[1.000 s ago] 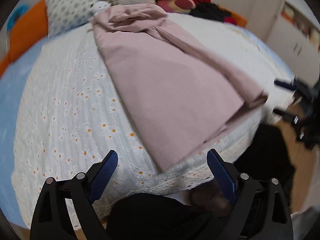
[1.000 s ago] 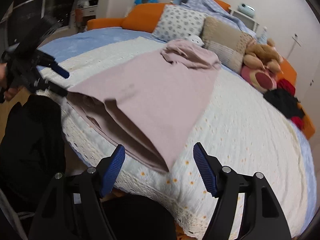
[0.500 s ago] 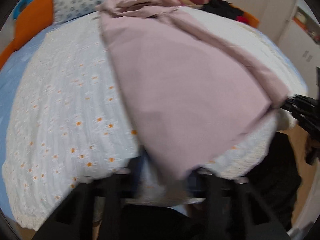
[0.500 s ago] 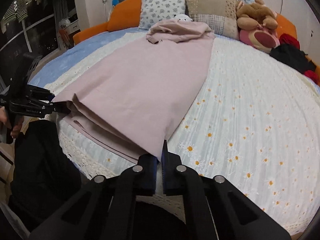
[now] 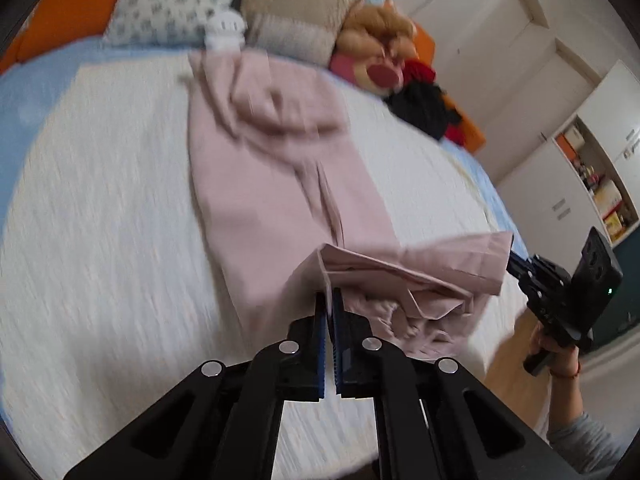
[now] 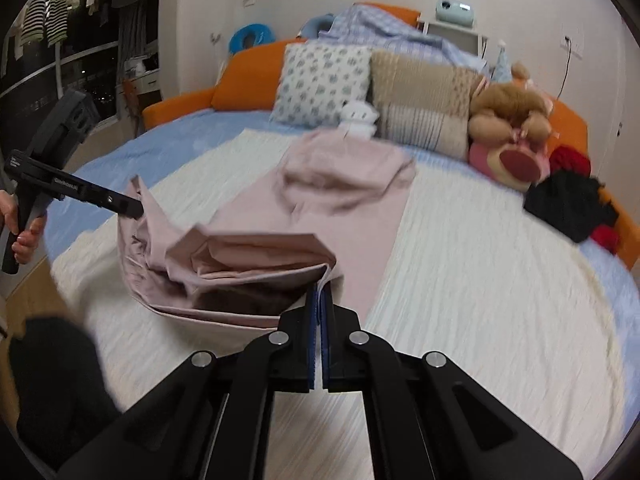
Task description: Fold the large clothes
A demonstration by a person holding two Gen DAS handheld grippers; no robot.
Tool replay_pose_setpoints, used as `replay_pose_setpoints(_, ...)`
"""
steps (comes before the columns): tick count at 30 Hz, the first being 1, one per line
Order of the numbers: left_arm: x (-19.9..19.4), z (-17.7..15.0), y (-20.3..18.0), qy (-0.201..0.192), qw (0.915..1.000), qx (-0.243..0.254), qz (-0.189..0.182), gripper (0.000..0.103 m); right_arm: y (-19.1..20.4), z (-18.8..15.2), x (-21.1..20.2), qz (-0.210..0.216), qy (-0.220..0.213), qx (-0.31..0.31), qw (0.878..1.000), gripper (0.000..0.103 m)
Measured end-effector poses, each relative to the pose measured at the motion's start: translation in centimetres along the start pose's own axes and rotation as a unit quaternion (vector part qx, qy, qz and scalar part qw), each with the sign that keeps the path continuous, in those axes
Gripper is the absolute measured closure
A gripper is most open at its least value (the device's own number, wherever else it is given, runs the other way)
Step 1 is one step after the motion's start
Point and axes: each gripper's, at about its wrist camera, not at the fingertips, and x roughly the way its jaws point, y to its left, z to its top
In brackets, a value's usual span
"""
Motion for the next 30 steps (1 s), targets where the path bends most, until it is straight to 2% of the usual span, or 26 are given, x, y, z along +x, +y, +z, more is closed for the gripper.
replay_pose_setpoints(3,0.3,6.1,1.1,-0.026,0.9995,-0.005,0.020,0.096,-1.9,4.5,3.2,-0.014,-0.003,-0.010,1.000,0.101)
replay_pose_setpoints(5,1.5,8.8,1.7,-0.032,0.9990,-0.003,0.030,0.096,-3.2,6.7,6.0,-0.017,0.001,-0.008,1.000,0.101)
replay_pose_setpoints(7,3.1,10.9,2.5,-0.035,0.9983,-0.002,0.047,0.097,-4.6,8.2,8.9,-0.015,0.004,0.003,1.000,0.101)
replay_pose_setpoints(12,8.5,13.7,5.4,-0.018,0.9985,-0.026,0.044,0.097,-6.6,9.7,17.2,-0.019,0.039,0.011,0.999,0.101)
replay_pose_setpoints(15,8.6,13.5,5.9,-0.034,0.9993,-0.013,0.008,0.096,-7.4,9.3,18.7,-0.003,0.039,0.031,0.999,0.102)
replay_pose_setpoints(17,7.0,12.7,6.1,-0.060,0.9981,-0.001,-0.010,0.078,-8.0,9.3,19.3,0.003,0.036,0.032,0.999,0.102)
replay_pose_setpoints(18,5.9,12.0,6.0,-0.069,0.9974,0.007,-0.020,0.066,-8.1,9.3,19.2,0.006,0.032,0.033,0.999,0.102)
replay_pose_setpoints(19,5.2,11.3,5.8,-0.071,0.9969,0.014,-0.030,0.059,-8.3,9.3,19.0,0.003,0.024,0.030,0.999,0.102)
replay_pose_setpoints(22,3.6,8.5,5.7,-0.054,0.9972,0.023,-0.048,0.048,-9.1,8.7,18.5,0.007,0.020,0.041,0.999,0.102)
replay_pose_setpoints(24,3.4,6.9,5.9,-0.034,0.9975,0.023,-0.057,0.046,-9.2,8.0,17.9,0.005,0.019,0.042,0.999,0.102)
replay_pose_setpoints(26,3.6,5.4,6.3,-0.021,0.9984,0.022,-0.047,0.046,-9.0,7.1,17.3,0.013,0.024,0.047,0.999,0.102)
replay_pose_setpoints(27,3.4,4.6,6.4,-0.027,0.9983,0.024,-0.046,0.046,-8.8,6.6,16.9,0.026,0.020,0.050,0.998,0.102)
replay_pose_setpoints(30,1.3,1.4,7.3,-0.090,0.9914,0.021,-0.092,0.042,-8.0,4.6,13.9,0.081,-0.021,0.037,0.996,0.100)
